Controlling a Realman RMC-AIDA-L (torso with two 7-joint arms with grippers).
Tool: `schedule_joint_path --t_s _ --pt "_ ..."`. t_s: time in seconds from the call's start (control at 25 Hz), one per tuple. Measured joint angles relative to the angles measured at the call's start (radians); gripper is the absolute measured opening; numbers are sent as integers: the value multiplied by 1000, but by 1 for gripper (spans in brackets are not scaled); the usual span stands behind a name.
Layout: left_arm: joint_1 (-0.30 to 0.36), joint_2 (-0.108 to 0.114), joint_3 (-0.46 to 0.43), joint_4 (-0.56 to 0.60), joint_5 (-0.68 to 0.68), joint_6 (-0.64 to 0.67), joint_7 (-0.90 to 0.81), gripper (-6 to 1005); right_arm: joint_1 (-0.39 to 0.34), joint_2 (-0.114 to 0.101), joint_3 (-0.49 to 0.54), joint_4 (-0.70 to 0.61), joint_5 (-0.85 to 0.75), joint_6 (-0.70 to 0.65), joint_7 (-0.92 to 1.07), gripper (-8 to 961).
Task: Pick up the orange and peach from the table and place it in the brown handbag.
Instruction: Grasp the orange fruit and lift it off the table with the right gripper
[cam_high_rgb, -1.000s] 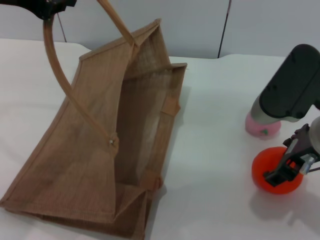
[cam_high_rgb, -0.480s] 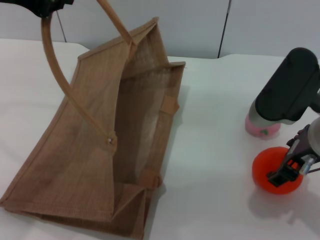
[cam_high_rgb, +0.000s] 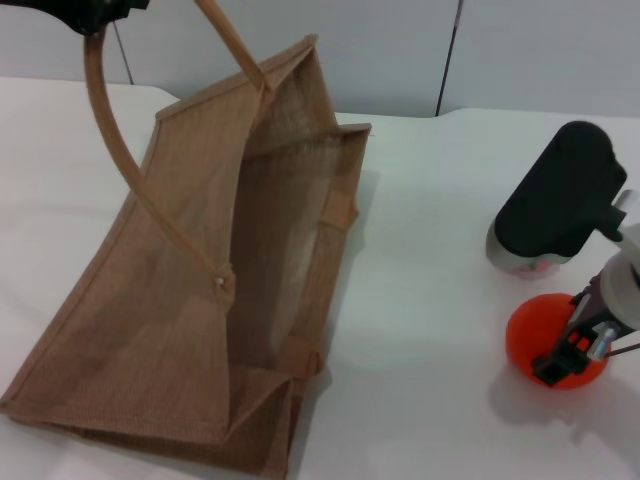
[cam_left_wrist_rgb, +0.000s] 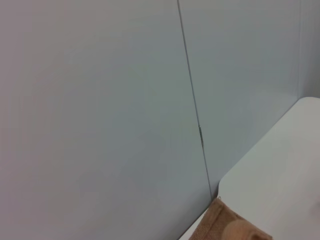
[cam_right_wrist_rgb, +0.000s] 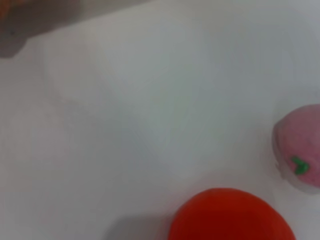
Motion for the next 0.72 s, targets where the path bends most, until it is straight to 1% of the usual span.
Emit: schedule_joint_path --t_s 0.16,0.4,0.56,0.72 --pt "-1 0 0 0 0 -4 -2 120 15 0 -15 47 -1 -25 1 866" --pt "-1 -1 0 0 0 -5 -2 120 39 0 -12 56 -8 -27 13 861" --pt "-1 -1 0 -3 0 -5 -2 120 48 0 7 63 -10 -26 17 756" --pt "-1 -1 0 -5 0 -3 2 120 61 0 31 101 -10 -27 17 648"
